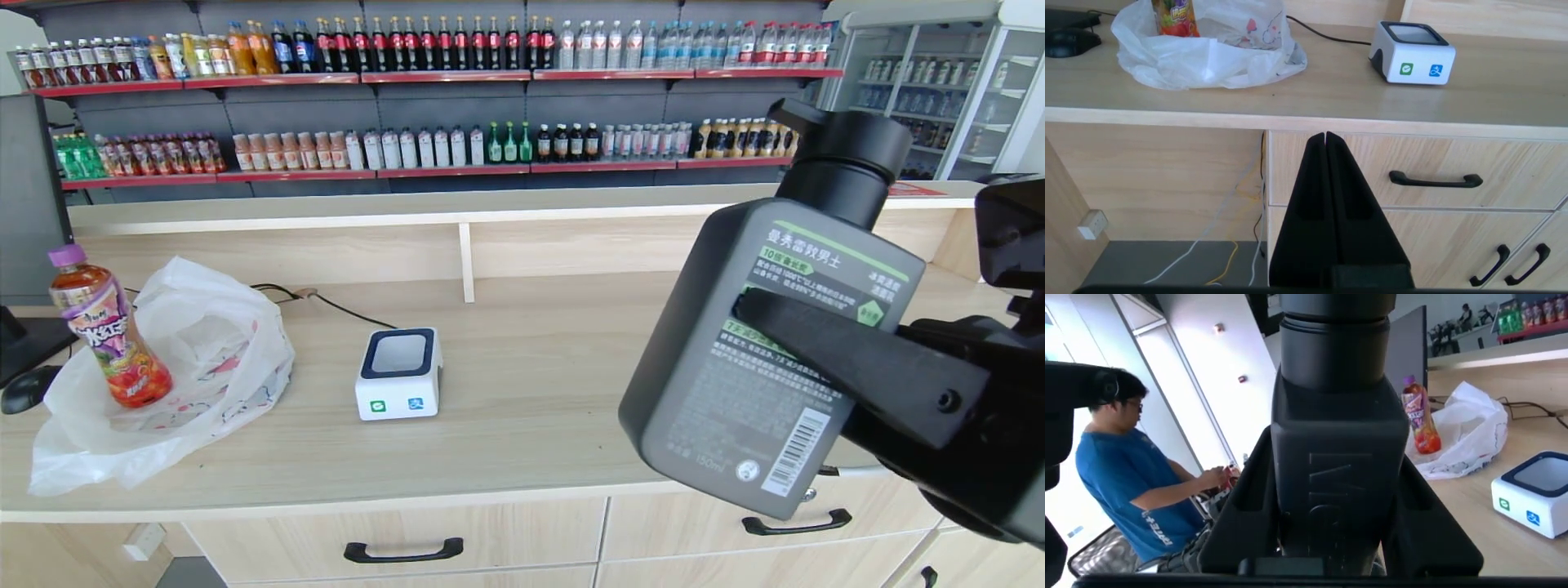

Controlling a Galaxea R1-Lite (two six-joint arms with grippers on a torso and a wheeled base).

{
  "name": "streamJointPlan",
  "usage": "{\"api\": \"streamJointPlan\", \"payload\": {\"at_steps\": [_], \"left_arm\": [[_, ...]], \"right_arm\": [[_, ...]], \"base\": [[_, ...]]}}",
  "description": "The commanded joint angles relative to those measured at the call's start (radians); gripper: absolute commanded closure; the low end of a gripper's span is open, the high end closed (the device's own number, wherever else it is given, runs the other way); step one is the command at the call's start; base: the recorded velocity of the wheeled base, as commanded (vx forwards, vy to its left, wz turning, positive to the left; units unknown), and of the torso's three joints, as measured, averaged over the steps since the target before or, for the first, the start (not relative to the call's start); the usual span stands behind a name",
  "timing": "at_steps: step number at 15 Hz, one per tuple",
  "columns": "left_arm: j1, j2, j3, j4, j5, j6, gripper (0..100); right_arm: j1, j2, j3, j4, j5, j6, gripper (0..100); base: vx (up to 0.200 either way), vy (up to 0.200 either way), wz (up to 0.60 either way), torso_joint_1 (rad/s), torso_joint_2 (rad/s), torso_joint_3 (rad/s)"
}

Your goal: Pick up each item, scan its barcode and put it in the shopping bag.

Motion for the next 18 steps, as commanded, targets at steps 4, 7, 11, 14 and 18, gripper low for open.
{"api": "streamJointPlan", "payload": {"at_steps": [4,7,11,14,18], "left_arm": [[0.0,0.0,0.0,-0.001,0.0,0.0,100],[0.0,0.0,0.0,-0.001,0.0,0.0,100],[0.0,0.0,0.0,-0.001,0.0,0.0,100],[0.0,0.0,0.0,-0.001,0.0,0.0,100],[0.0,0.0,0.0,-0.001,0.0,0.0,100]], "right_arm": [[0.025,0.0,-0.021,-0.001,0.0,0.032,100],[0.028,-0.012,-0.02,-0.001,0.0,0.048,100],[0.041,-0.029,-0.003,-0.001,0.0,0.061,100],[0.022,-0.04,0.0,-0.001,-0.003,0.046,100],[-0.051,-0.014,0.035,-0.001,0.002,-0.029,100]], "base": [[0.0,0.0,0.0,0.0,0.0,0.0],[0.0,0.0,0.0,0.0,0.0,0.0],[0.0,0.0,0.0,0.0,0.0,0.0],[0.0,0.0,0.0,0.0,0.0,0.0],[0.0,0.0,0.0,0.0,0.0,0.0]]}}
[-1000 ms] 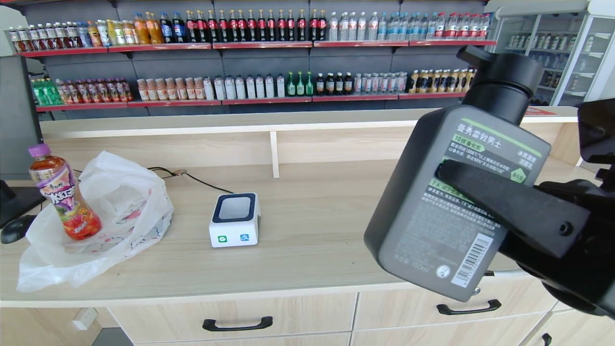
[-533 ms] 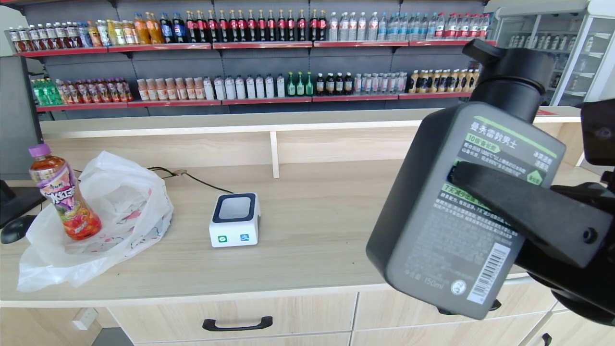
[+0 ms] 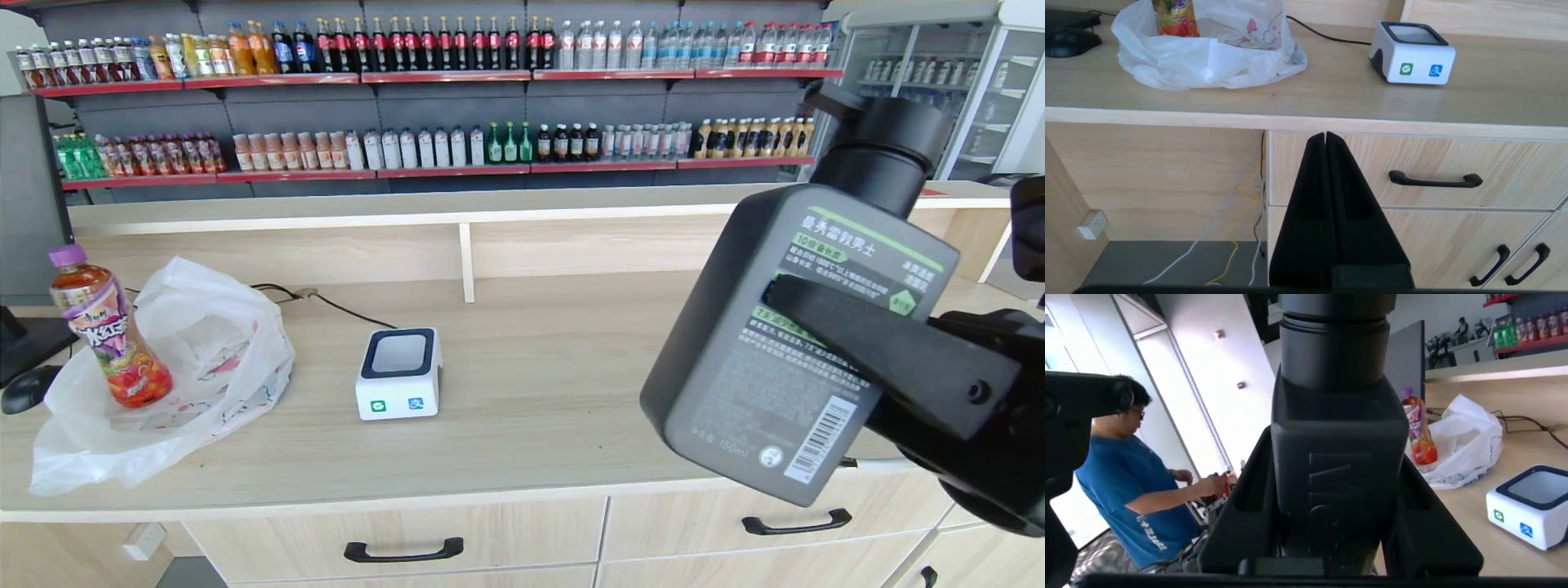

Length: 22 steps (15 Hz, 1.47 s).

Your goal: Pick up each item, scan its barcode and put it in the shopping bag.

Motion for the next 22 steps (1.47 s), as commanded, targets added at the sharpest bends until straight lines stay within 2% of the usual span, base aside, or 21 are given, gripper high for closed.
{"api": "streamJointPlan", "payload": {"at_steps": [1,4,7,8,10,12,14,16,20,22], "left_arm": [[0.0,0.0,0.0,-0.001,0.0,0.0,100],[0.0,0.0,0.0,-0.001,0.0,0.0,100],[0.0,0.0,0.0,-0.001,0.0,0.0,100],[0.0,0.0,0.0,-0.001,0.0,0.0,100],[0.0,0.0,0.0,-0.001,0.0,0.0,100],[0.0,0.0,0.0,-0.001,0.0,0.0,100],[0.0,0.0,0.0,-0.001,0.0,0.0,100],[-0.002,0.0,0.0,-0.001,0.0,0.0,100],[0.0,0.0,0.0,0.002,0.0,0.0,100],[0.0,0.0,0.0,0.002,0.002,-0.002,100]], "right_arm": [[-0.037,0.023,0.019,-0.002,0.001,-0.015,100],[-0.147,0.135,0.02,-0.002,-0.005,-0.258,100],[-0.164,0.17,0.089,-0.002,-0.047,-0.443,100],[-0.175,0.196,0.115,-0.002,-0.107,-0.508,100],[-0.227,0.218,0.154,-0.002,-0.243,-0.541,100],[-0.262,0.227,0.106,-0.002,-0.389,-0.612,100],[-0.284,0.244,0.025,-0.002,-0.482,-0.719,100],[-0.288,0.238,0.034,-0.002,-0.493,-0.761,100],[-0.328,0.232,0.04,-0.002,-0.492,-0.712,100],[-0.333,0.221,0.042,-0.002,-0.492,-0.71,100]], "base": [[0.0,0.0,0.0,0.0,0.0,0.0],[0.0,0.0,0.0,0.0,0.0,0.0],[0.0,0.0,0.0,0.0,0.0,0.0],[0.0,0.0,0.0,0.0,0.0,0.0],[0.0,0.0,0.0,0.0,0.0,0.0],[0.0,0.0,0.0,0.0,0.0,0.0],[0.0,0.0,0.0,0.0,0.0,0.0],[0.0,0.0,0.0,0.0,0.0,0.0],[0.0,0.0,0.0,0.0,0.0,0.0],[0.0,0.2,0.0,0.005,0.0,0.0]]}}
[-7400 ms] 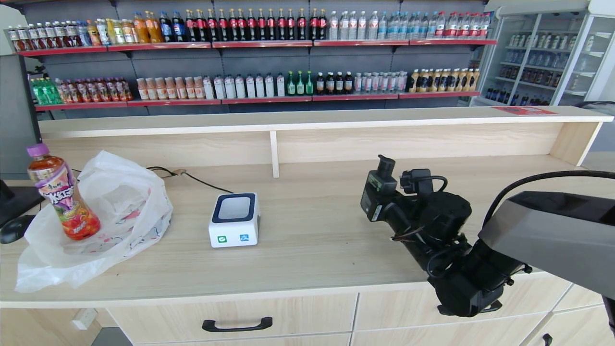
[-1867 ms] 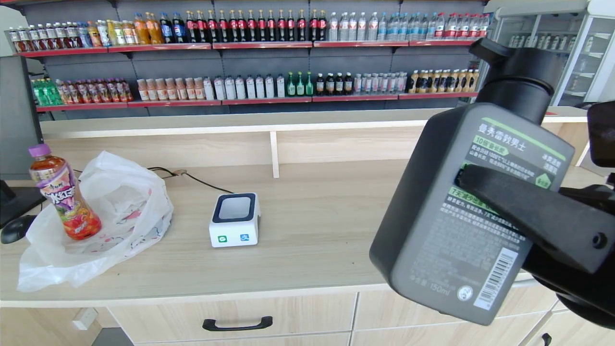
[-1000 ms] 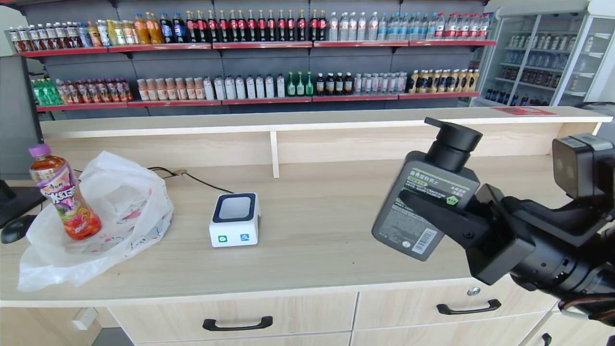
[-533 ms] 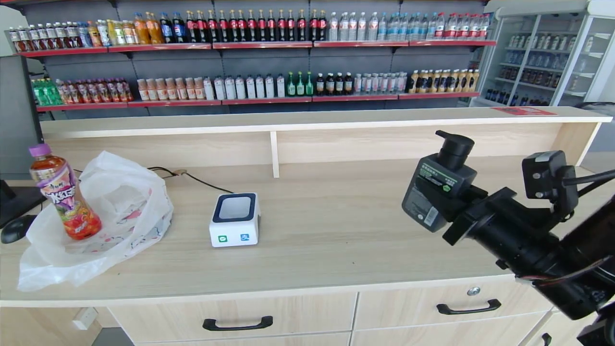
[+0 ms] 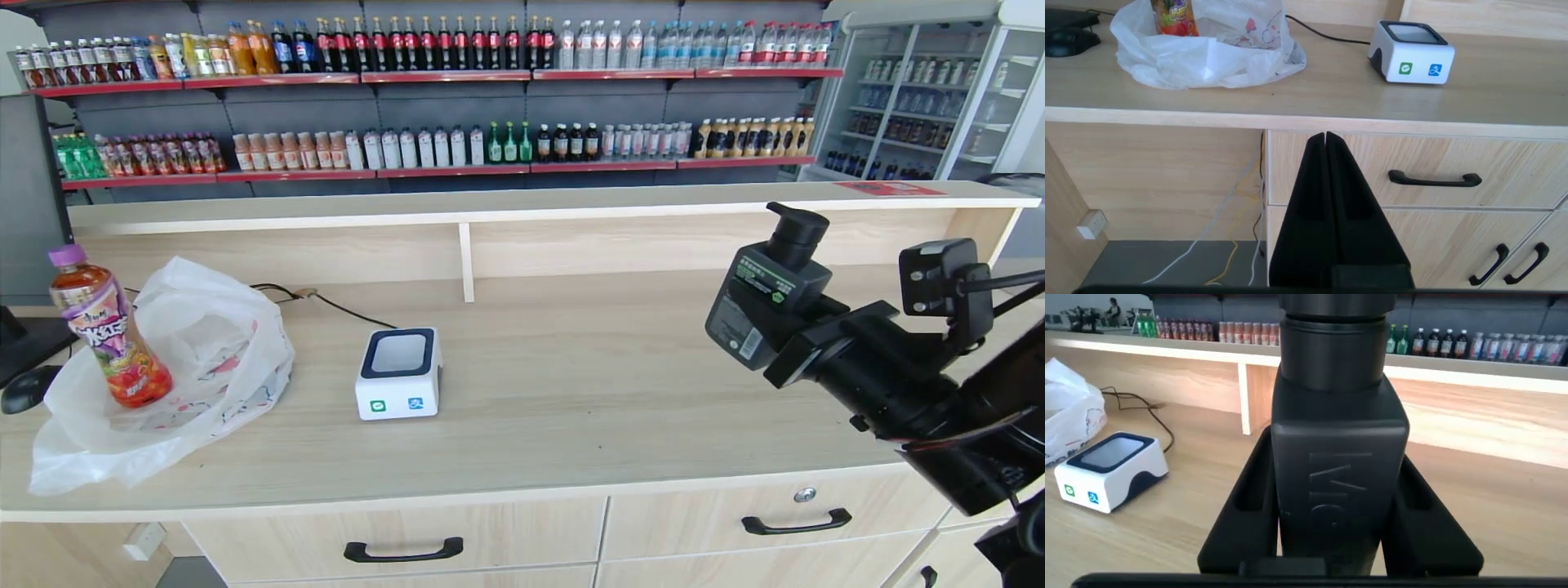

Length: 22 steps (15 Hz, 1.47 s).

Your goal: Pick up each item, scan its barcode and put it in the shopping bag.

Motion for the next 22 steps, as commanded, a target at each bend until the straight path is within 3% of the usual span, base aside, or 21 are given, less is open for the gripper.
{"api": "streamJointPlan", "payload": {"at_steps": [1,7,22], "left_arm": [[0.0,0.0,0.0,-0.003,0.0,0.001,100],[0.0,0.0,0.0,0.001,0.0,-0.001,100],[0.0,0.0,0.0,0.001,0.002,-0.01,100]], "right_arm": [[-0.004,-0.01,-0.004,-0.001,0.0,0.001,100],[-0.054,-0.062,-0.004,-0.001,0.0,-0.001,100],[-0.063,-0.054,0.007,-0.001,0.0,-0.003,100]], "base": [[0.0,0.2,0.0,-0.002,0.0,0.002],[0.0,0.2,0.0,0.004,0.0,0.002],[0.0,0.2,0.0,0.001,0.0,0.001]]}}
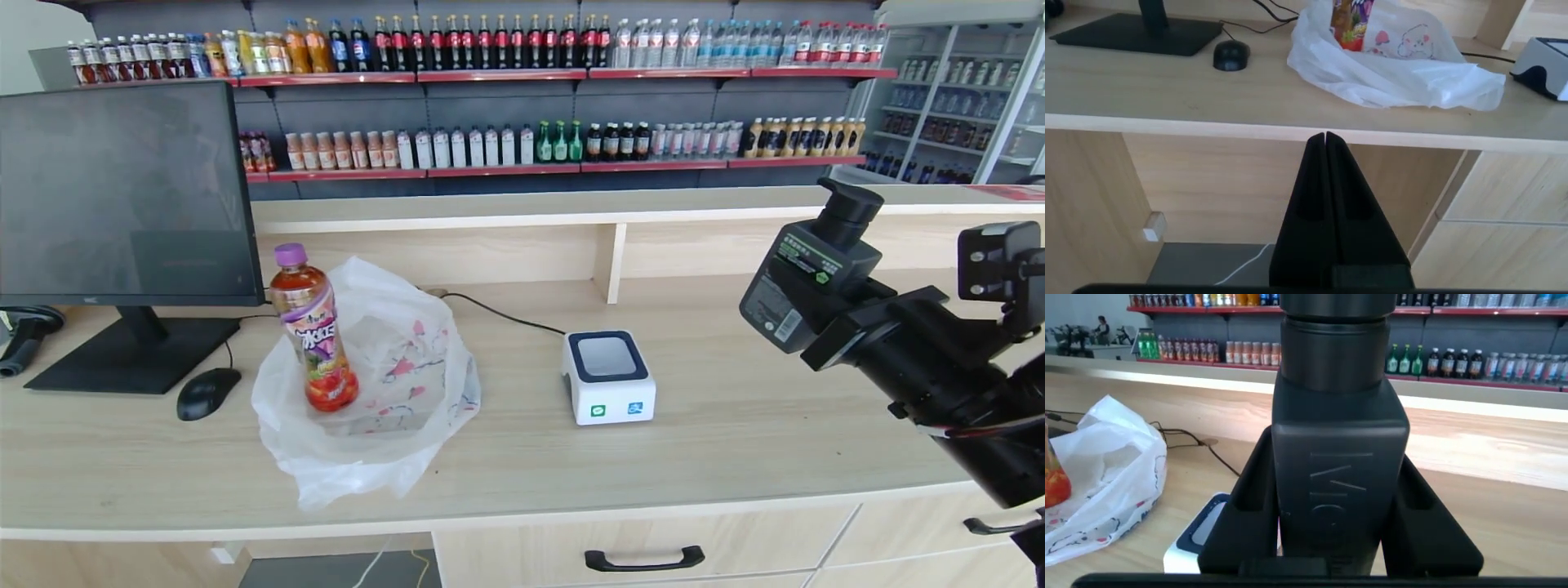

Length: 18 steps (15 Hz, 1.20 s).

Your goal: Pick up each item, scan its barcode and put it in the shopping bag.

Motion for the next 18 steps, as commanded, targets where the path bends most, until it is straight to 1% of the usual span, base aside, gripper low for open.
{"api": "streamJointPlan", "payload": {"at_steps": [1,3,8,10,11,14,15,16,18], "left_arm": [[0.0,0.0,0.0,0.0,0.001,-0.001,100],[0.0,0.0,0.0,0.0,0.001,0.002,100],[0.0,0.0,0.0,-0.003,0.001,0.002,100],[0.0,0.0,0.0,-0.003,-0.001,0.005,100],[0.0,0.0,0.0,-0.003,-0.001,0.005,100],[0.0,0.0,0.0,-0.003,-0.001,0.005,100],[0.0,0.0,0.0,-0.003,-0.001,0.012,100],[0.0,0.0,0.0,0.0,-0.001,0.012,100],[0.0,0.0,0.0,0.0,-0.001,0.012,100]], "right_arm": [[0.002,0.004,0.0,-0.001,0.0,-0.002,100],[0.0,0.009,-0.001,-0.001,0.0,-0.005,100],[0.006,0.023,-0.008,-0.001,0.0,-0.016,100],[0.026,0.041,-0.015,-0.001,0.005,-0.034,100],[0.034,0.05,-0.02,-0.001,0.014,-0.049,100],[0.035,0.119,-0.018,-0.001,0.095,-0.092,100],[0.051,0.144,-0.046,-0.001,0.114,-0.092,100],[0.052,0.171,-0.107,-0.001,0.141,-0.095,100],[0.048,0.22,-0.215,-0.001,0.154,-0.128,100]], "base": [[0.0,0.2,0.0,-0.002,0.01,0.002],[0.0,0.2,0.0,0.002,0.0,-0.002],[0.0,0.0,0.0,0.0,0.0,0.0],[0.0,0.0,0.0,0.0,0.0,0.0],[0.0,0.0,0.0,0.0,0.0,0.0],[0.0,0.0,0.0,0.0,0.0,0.0],[0.0,0.0,0.0,0.0,0.0,0.0],[0.0,0.0,0.0,0.0,0.0,0.0],[0.0,0.0,0.0,0.0,0.0,0.0]]}}
